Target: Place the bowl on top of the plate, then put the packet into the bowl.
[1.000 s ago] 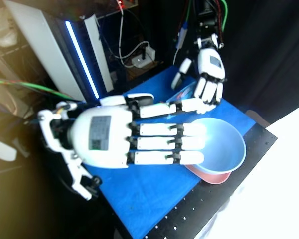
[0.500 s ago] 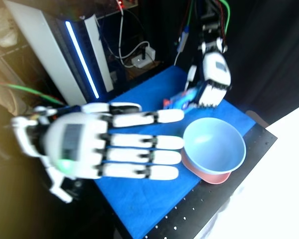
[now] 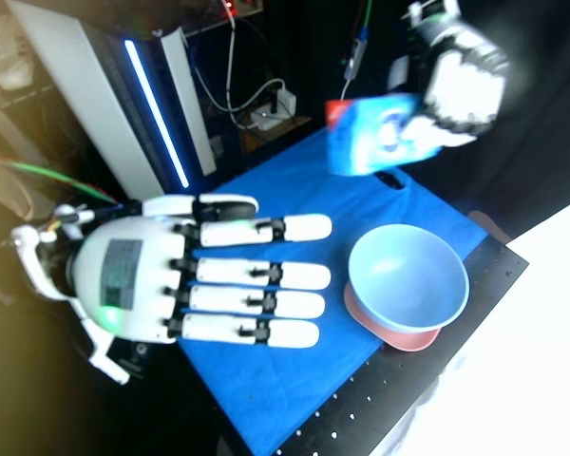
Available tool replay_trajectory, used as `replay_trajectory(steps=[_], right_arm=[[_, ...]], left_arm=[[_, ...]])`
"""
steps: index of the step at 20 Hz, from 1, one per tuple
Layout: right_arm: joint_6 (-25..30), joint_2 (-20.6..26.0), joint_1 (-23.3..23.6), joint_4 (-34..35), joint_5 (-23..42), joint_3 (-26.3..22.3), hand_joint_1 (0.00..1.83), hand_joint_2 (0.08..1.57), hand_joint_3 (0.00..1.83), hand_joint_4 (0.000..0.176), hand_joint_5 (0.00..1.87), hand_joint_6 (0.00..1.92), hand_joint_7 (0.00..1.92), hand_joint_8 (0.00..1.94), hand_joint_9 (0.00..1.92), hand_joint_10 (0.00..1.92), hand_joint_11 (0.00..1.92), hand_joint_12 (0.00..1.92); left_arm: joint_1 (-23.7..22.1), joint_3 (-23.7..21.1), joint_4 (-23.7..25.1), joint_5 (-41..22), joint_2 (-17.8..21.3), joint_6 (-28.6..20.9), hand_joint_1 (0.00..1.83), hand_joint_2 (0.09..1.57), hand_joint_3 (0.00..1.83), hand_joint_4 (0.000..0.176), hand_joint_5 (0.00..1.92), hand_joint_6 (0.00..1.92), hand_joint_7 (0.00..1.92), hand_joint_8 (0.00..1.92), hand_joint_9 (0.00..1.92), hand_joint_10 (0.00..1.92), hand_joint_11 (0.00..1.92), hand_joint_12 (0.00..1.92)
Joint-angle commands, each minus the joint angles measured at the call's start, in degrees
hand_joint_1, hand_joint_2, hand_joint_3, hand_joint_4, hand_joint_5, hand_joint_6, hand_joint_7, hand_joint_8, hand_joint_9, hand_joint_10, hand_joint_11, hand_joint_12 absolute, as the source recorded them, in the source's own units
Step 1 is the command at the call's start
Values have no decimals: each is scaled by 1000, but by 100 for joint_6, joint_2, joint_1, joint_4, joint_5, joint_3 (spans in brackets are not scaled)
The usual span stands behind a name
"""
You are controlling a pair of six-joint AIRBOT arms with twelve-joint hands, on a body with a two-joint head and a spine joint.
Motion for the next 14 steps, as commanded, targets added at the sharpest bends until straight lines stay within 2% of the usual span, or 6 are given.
replay_trajectory(steps=[1,3,6,10,12,14], right_arm=[[30,-37,42,167,698,21,444,1235,10,117,40,2,0,0,0,0,0,0],[30,-76,32,169,698,40,445,1243,12,119,39,1,0,0,0,0,0,0],[30,-121,19,169,696,88,505,1244,3,157,50,3,0,0,0,0,0,0],[30,-141,-2,167,695,137,531,1259,5,142,49,3,0,0,0,0,0,0],[30,-148,-4,166,695,144,559,1254,1,156,75,9,0,0,0,0,0,0],[30,-156,-15,164,694,151,547,1260,3,138,67,3,0,0,0,0,9,4]], left_arm=[[-181,108,-94,-49,-153,-30,1397,1059,0,0,912,955,1173,575,1106,1015,1032,1177],[-381,442,-18,485,-477,-28,1413,1013,0,0,1018,731,1269,456,1239,864,1080,1154],[-538,980,21,1160,-1021,-26,1386,1082,6,0,918,1089,1057,774,1023,1037,872,1226],[-571,1519,20,1746,-1573,-27,1252,1115,5,0,867,1071,1046,932,973,758,738,1247],[-570,1675,20,1907,-1753,-27,945,1000,0,16,589,165,693,165,667,249,366,962],[-571,1719,16,1917,-1817,-28,871,960,0,53,492,7,592,9,590,40,197,883]])
